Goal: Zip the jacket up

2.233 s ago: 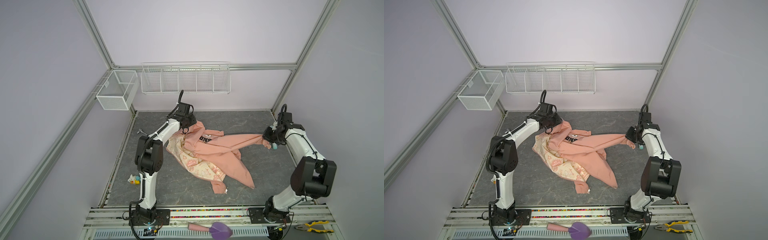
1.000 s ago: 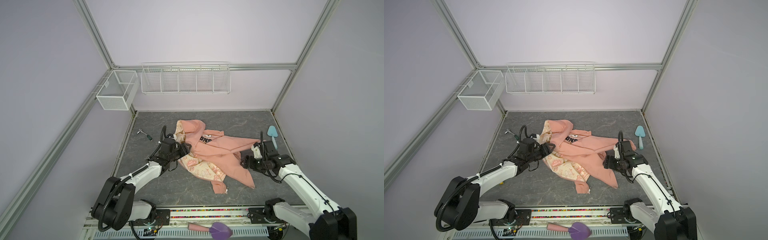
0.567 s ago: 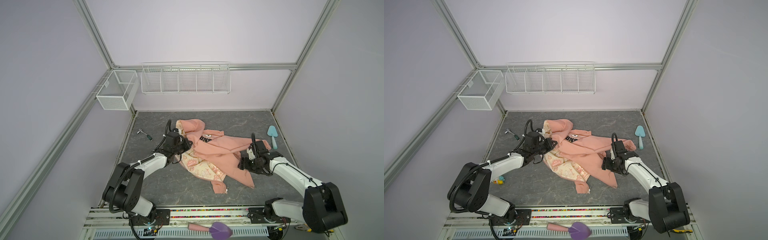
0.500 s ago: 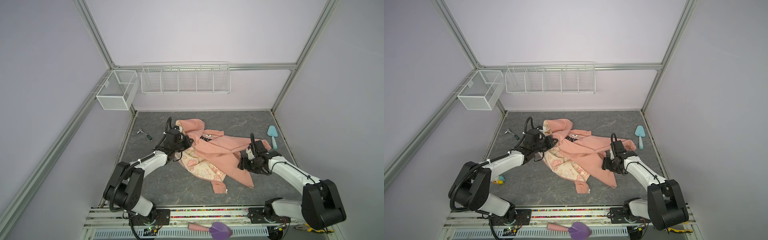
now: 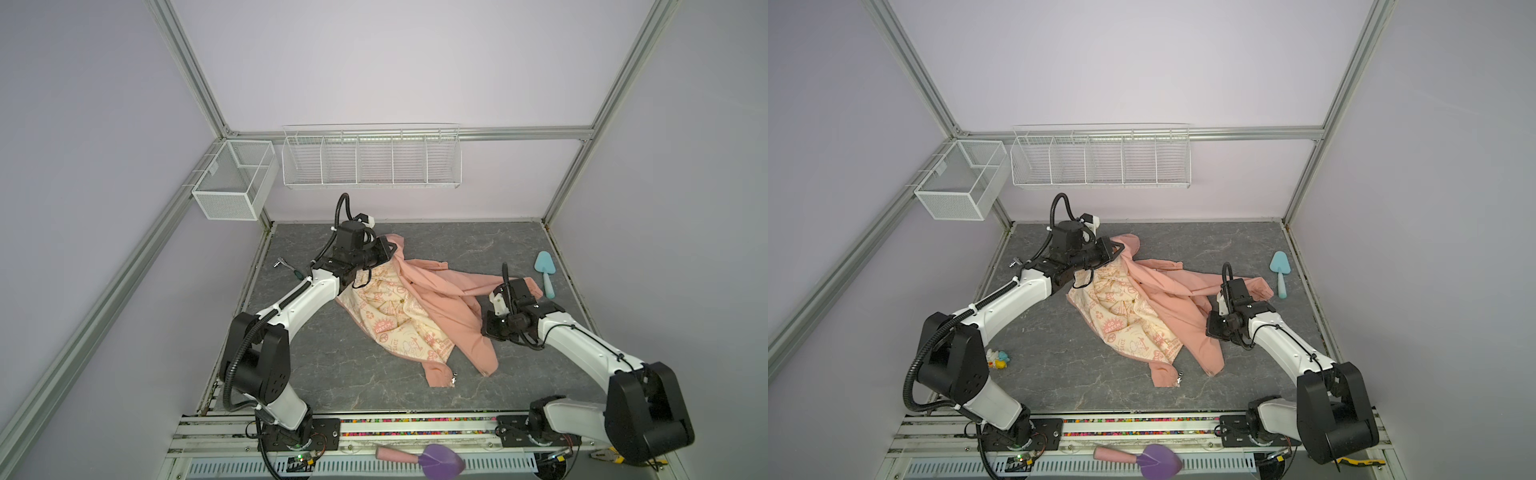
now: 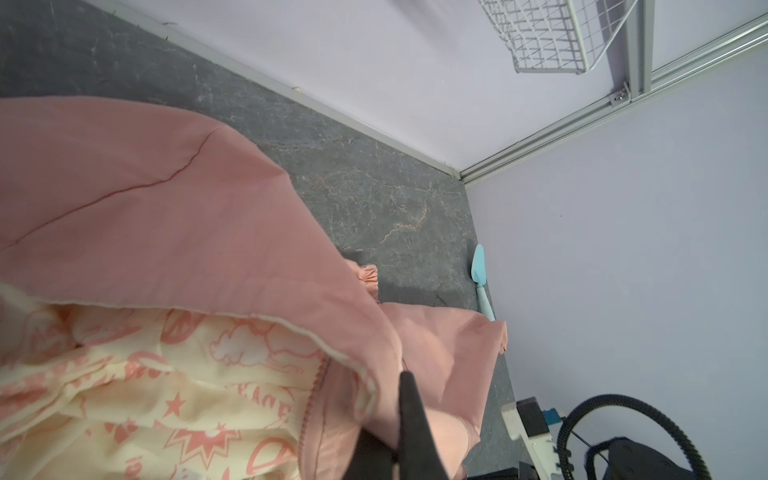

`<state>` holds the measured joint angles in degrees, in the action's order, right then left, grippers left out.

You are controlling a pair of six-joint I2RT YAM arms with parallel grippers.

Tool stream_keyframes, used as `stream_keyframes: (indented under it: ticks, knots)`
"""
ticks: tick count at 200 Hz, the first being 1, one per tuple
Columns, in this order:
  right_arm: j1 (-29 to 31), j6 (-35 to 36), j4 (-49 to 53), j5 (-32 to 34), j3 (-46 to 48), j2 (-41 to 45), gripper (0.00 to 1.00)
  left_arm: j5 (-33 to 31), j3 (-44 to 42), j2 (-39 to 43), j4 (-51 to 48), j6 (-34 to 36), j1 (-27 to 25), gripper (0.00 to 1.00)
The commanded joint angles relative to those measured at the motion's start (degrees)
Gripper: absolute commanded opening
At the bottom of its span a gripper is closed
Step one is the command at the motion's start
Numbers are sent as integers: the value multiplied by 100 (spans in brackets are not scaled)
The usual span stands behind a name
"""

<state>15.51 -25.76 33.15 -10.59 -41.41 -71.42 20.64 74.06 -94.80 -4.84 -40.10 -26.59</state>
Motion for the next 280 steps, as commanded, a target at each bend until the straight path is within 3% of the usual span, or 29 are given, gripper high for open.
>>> stream_keyframes:
  ticks: [1,70,98,132,147,156,169,179,194,280]
  knots:
    - [23,-61,352,-269,-198,492,7,-49,694,-330,-492,226,-83,0]
    - [155,18,1000,-753,-387,1572,7,-336,3076,-2070,-1238,225,-357,0]
    - [239,70,1045,-741,-211,1579,7,-522,3886,-2888,-1390,109,-511,0]
    - [273,150,1019,-282,132,1329,7,-814,4863,-3771,-1727,-3,-668,0]
    - [276,88,947,-202,231,1141,12,-860,5299,-4118,-1906,-100,-689,0]
    - [275,10,922,-160,260,1042,17,-851,5494,-4283,-1994,-165,-692,9]
    - [279,-71,893,-136,265,956,33,-864,5643,-4388,-2080,-223,-696,27]
    - [287,-112,861,-129,251,961,43,-897,5613,-4374,-2091,-231,-691,39]
    - [310,-140,884,-63,190,1039,52,-971,5368,-4212,-2062,-189,-699,47]
    - [575,-61,1212,469,-328,1551,66,-1741,1318,-1286,-853,-341,-706,56]
